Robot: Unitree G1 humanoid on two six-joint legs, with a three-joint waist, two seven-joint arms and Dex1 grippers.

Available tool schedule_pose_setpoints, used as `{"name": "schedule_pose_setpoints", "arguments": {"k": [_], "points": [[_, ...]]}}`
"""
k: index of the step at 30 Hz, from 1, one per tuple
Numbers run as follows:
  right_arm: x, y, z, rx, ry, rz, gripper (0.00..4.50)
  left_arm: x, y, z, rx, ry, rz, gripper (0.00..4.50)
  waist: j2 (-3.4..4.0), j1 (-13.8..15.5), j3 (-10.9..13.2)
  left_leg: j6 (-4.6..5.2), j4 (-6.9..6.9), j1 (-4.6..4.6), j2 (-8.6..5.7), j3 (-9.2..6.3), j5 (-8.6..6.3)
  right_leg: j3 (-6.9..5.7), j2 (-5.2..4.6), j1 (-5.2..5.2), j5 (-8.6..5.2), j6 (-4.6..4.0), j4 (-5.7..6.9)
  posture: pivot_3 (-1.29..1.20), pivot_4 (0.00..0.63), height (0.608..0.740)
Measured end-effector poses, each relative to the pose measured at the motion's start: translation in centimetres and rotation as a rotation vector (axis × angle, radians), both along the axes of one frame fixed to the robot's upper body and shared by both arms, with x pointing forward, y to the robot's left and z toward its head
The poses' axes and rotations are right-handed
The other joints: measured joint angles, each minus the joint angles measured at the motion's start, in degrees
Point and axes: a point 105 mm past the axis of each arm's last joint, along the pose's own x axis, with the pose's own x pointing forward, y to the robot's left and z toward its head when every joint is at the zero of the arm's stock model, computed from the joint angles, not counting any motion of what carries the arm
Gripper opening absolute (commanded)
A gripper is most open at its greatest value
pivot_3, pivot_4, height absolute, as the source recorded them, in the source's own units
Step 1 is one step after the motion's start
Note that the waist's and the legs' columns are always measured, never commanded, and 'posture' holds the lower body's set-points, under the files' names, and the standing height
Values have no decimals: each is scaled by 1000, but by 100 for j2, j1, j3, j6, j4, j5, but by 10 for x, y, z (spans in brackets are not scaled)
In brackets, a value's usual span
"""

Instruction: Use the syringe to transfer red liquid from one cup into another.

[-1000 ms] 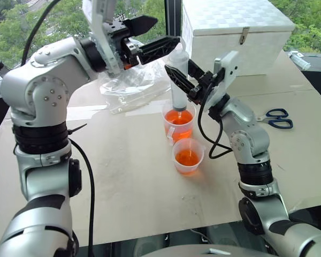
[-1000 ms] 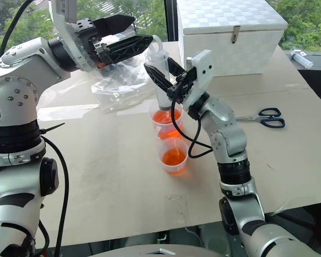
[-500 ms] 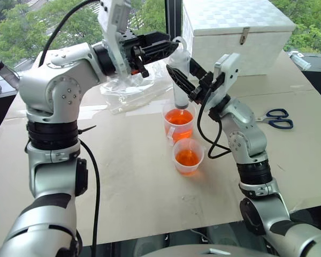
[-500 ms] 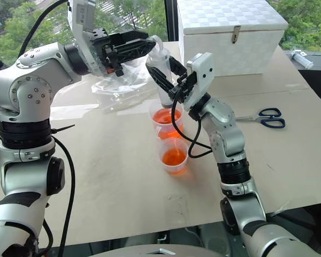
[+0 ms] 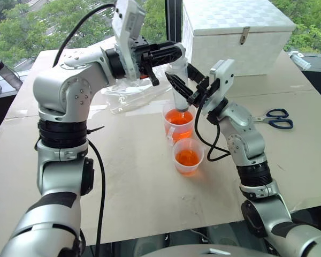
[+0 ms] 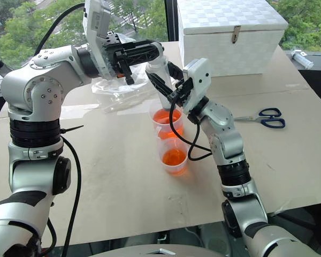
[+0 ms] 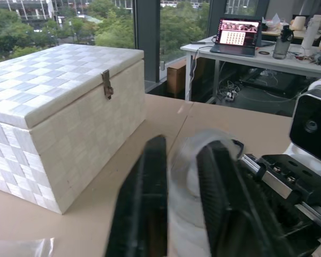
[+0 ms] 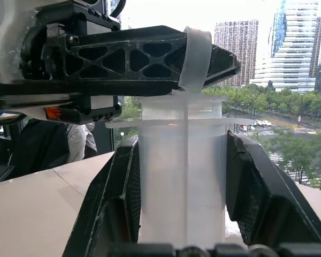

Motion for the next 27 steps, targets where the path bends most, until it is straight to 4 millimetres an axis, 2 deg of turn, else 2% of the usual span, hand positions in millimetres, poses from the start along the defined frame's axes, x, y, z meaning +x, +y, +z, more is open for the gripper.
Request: {"name": "schedule_pose_setpoints", "arguments": {"k": [16, 27], "points": [[6, 2, -7, -8, 21, -37, 1593, 9, 2, -6, 11, -7, 40, 25, 0, 9, 0, 0, 2, -1, 2, -1, 0, -1, 0, 0, 0, 0, 1, 0, 150, 740], [7, 0, -7, 5, 31, -55, 1593, 14, -2, 3, -17, -20, 32, 25, 0, 3, 0, 0, 2, -1, 2, -1, 0, -1, 0, 0, 0, 0, 2, 0, 150, 740]]}}
